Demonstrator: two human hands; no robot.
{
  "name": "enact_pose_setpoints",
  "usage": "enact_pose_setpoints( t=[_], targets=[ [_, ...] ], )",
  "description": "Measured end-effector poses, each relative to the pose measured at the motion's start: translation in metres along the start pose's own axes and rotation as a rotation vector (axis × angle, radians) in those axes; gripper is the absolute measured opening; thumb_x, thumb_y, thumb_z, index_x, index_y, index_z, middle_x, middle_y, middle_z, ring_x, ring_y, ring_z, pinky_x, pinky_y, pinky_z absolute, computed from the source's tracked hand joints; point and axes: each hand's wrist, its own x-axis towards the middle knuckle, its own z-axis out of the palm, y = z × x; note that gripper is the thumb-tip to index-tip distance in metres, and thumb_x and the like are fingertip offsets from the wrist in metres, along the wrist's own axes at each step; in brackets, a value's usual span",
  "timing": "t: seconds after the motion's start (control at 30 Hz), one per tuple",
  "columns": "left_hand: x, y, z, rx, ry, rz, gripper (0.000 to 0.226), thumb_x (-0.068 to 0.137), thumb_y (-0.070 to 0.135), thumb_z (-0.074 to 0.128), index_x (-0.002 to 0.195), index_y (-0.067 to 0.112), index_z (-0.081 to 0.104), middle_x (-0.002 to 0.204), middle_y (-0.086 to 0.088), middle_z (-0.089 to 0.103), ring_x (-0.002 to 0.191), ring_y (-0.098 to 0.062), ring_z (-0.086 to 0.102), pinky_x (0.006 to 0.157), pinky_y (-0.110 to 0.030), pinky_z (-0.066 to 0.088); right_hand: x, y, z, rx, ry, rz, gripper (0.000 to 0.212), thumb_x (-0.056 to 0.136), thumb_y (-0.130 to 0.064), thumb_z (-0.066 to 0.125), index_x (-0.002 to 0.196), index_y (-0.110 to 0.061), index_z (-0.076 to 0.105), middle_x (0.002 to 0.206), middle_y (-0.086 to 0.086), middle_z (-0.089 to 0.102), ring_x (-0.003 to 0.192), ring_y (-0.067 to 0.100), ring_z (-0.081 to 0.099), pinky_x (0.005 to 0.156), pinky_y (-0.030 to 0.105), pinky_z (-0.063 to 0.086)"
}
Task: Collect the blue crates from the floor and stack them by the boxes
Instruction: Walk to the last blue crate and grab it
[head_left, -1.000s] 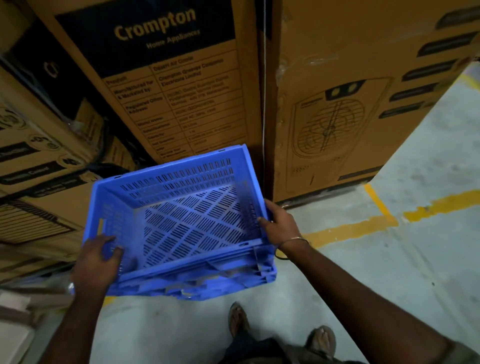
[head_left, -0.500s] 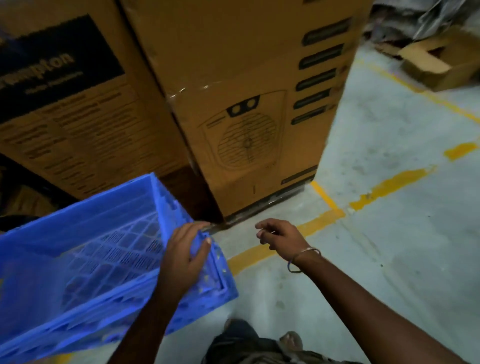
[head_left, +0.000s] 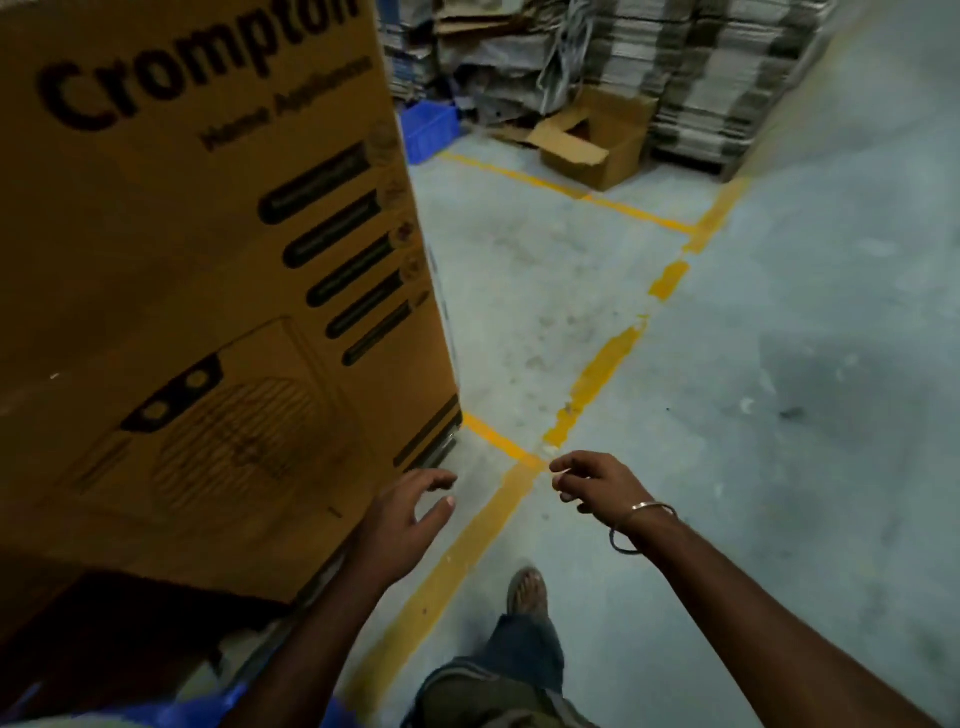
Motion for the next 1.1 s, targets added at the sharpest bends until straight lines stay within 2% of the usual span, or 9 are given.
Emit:
enact_pose_setpoints(
  t=[0.17, 0.33, 0.43, 0.53, 0.77, 0.87, 0.97, 1.03, 1.1],
  targets=[
    [0.140, 0.009, 0.024, -0.094, -0.152, -0.001, 0.024, 0.098, 0.039, 0.062, 0.119, 0.033, 0.068, 0.119, 0.018, 0.067, 0.113, 0.004, 0.061, 0.098, -0.033, 0.054, 0.079, -0.018, -0.090, 0.005, 0.107, 0.079, 0.017, 0.084, -0.018, 0.066, 0.101, -0.020, 0.071, 0.089, 0.007, 0.074, 0.080, 0.018, 0.072, 0.064, 0.029, 0.052],
    [0.269, 0.041, 0.042, -0.137, -0.191, -0.016, 0.033, 0.090, 0.052, 0.059, 0.112, 0.031, 0.072, 0.108, 0.015, 0.073, 0.106, -0.002, 0.067, 0.089, -0.036, 0.056, 0.147, -0.034, -0.170, 0.084, 0.195, 0.124, 0.017, 0.084, -0.020, 0.066, 0.099, -0.024, 0.071, 0.090, 0.007, 0.074, 0.084, 0.021, 0.072, 0.069, 0.033, 0.054],
    [0.351, 0.057, 0.056, -0.096, -0.201, -0.032, 0.020, 0.090, 0.040, 0.066, 0.106, 0.031, 0.073, 0.101, 0.016, 0.075, 0.100, 0.001, 0.068, 0.076, -0.019, 0.050, 0.202, -0.039, -0.218, 0.112, 0.221, 0.127, 0.016, 0.085, -0.019, 0.065, 0.100, -0.023, 0.071, 0.092, 0.006, 0.074, 0.083, 0.019, 0.072, 0.071, 0.034, 0.054],
    [0.437, 0.065, 0.072, -0.042, -0.219, -0.041, 0.015, 0.091, 0.025, 0.071, 0.106, 0.028, 0.075, 0.097, 0.013, 0.077, 0.096, 0.004, 0.068, 0.074, -0.006, 0.043, 0.268, -0.039, -0.271, 0.105, 0.238, 0.152, 0.016, 0.085, -0.018, 0.066, 0.101, -0.021, 0.071, 0.091, 0.005, 0.074, 0.084, 0.021, 0.071, 0.072, 0.035, 0.055],
    [0.602, 0.084, 0.110, -0.075, -0.169, -0.210, 0.025, 0.086, 0.038, 0.065, 0.105, 0.026, 0.075, 0.098, 0.011, 0.076, 0.097, 0.001, 0.068, 0.080, -0.026, 0.052, 0.433, -0.058, -0.390, 0.041, 0.151, 0.194, 0.018, 0.084, -0.018, 0.068, 0.102, -0.017, 0.070, 0.090, 0.009, 0.074, 0.081, 0.020, 0.071, 0.071, 0.035, 0.055],
    [0.666, 0.097, 0.114, -0.078, -0.139, -0.243, 0.022, 0.090, 0.036, 0.067, 0.109, 0.026, 0.074, 0.102, 0.011, 0.075, 0.099, 0.005, 0.066, 0.082, -0.021, 0.051, 0.511, -0.088, -0.436, -0.042, 0.078, 0.164, 0.019, 0.083, -0.020, 0.069, 0.102, -0.017, 0.070, 0.091, 0.010, 0.074, 0.080, 0.019, 0.072, 0.071, 0.031, 0.053],
    [0.718, 0.096, 0.116, -0.104, -0.092, -0.303, 0.016, 0.095, 0.025, 0.068, 0.110, 0.029, 0.072, 0.105, 0.011, 0.074, 0.099, 0.004, 0.065, 0.082, -0.024, 0.051, 0.583, -0.126, -0.468, -0.080, 0.032, 0.143, 0.020, 0.084, -0.018, 0.068, 0.103, -0.016, 0.070, 0.092, 0.010, 0.073, 0.079, 0.019, 0.072, 0.063, 0.022, 0.049],
    [0.758, 0.088, 0.113, -0.129, -0.054, -0.343, 0.017, 0.095, 0.024, 0.068, 0.111, 0.029, 0.071, 0.106, 0.009, 0.074, 0.099, 0.002, 0.066, 0.082, -0.022, 0.051, 0.634, -0.154, -0.482, -0.094, 0.011, 0.113, 0.019, 0.084, -0.018, 0.068, 0.103, -0.017, 0.070, 0.092, 0.009, 0.074, 0.080, 0.018, 0.072, 0.064, 0.023, 0.050],
    [0.803, 0.072, 0.108, -0.146, -0.028, -0.383, 0.018, 0.095, 0.023, 0.069, 0.112, 0.027, 0.071, 0.106, 0.008, 0.074, 0.099, 0.001, 0.066, 0.080, -0.012, 0.050, 0.690, -0.182, -0.494, -0.111, -0.010, 0.071, 0.018, 0.083, -0.020, 0.067, 0.102, -0.022, 0.069, 0.089, 0.007, 0.074, 0.079, 0.016, 0.072, 0.066, 0.028, 0.054]
  ],
)
